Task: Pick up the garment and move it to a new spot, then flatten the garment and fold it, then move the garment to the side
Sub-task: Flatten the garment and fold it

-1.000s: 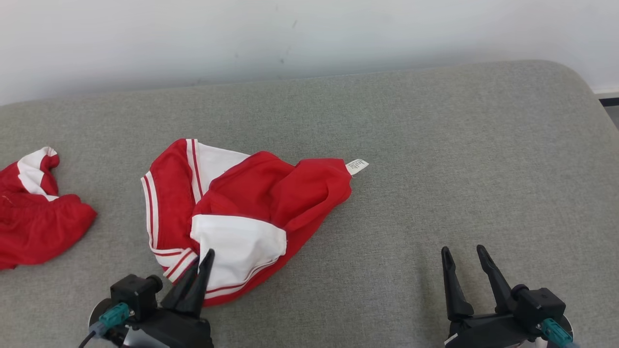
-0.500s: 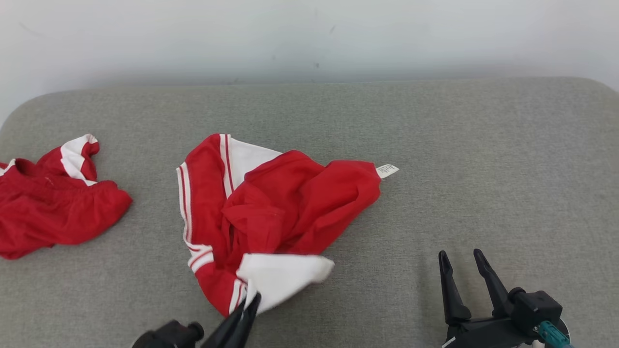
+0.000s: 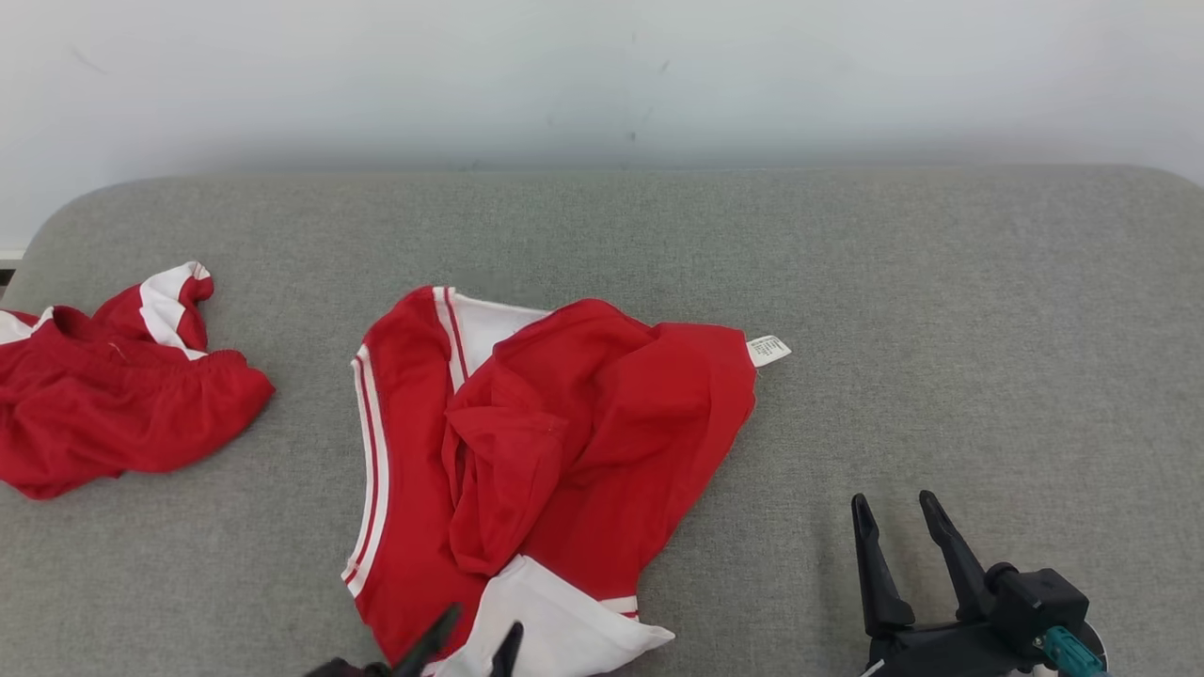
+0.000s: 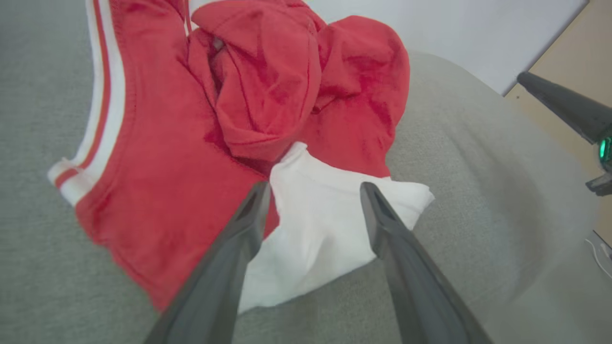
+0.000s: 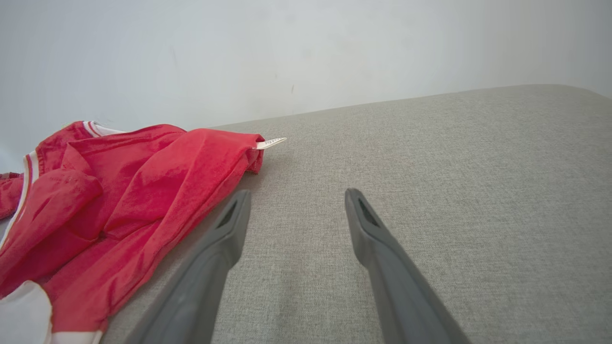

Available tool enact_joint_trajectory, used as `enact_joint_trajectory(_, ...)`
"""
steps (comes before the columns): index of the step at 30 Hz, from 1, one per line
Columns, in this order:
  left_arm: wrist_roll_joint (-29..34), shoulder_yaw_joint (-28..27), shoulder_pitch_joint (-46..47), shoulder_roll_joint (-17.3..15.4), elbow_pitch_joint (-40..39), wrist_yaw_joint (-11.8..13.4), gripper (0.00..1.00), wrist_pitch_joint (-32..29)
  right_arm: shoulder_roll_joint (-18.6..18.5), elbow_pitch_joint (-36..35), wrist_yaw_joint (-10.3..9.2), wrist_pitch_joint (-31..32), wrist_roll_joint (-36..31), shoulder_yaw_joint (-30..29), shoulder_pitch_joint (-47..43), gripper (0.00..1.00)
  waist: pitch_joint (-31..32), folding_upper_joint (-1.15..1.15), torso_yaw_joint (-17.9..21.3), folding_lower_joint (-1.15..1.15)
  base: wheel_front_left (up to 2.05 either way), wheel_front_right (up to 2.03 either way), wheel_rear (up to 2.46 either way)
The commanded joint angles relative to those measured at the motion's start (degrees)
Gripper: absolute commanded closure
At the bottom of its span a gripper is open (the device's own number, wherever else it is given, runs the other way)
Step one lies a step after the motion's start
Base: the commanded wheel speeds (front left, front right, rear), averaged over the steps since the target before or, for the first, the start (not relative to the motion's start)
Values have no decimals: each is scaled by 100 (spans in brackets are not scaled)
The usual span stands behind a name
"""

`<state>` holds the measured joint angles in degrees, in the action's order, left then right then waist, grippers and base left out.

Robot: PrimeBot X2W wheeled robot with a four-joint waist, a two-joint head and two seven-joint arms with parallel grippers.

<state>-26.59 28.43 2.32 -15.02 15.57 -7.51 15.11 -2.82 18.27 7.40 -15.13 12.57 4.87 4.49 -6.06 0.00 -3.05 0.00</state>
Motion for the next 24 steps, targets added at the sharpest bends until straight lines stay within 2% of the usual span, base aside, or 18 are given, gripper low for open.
enact_joint_trajectory(1,102,-159,-12,13,-164,6,0,5,-12,14,18,-3,-64,-19,-53,0,30,0,4,0,0,0,0)
enact_joint_trajectory(7,201,-730,160,10,-552,6,0,5,-11,46,18,-3,-61,-16,-64,0,77,0,27,0,0,0,0)
enact_joint_trajectory(12,289,-1140,655,-187,-605,6,0,5,-13,53,18,-3,-28,35,-8,0,61,0,138,0,0,0,0)
enact_joint_trajectory(24,-47,-1220,2350,-1174,125,7,0,-16,-11,-31,18,-3,109,95,194,0,-442,0,700,0,0,0,0)
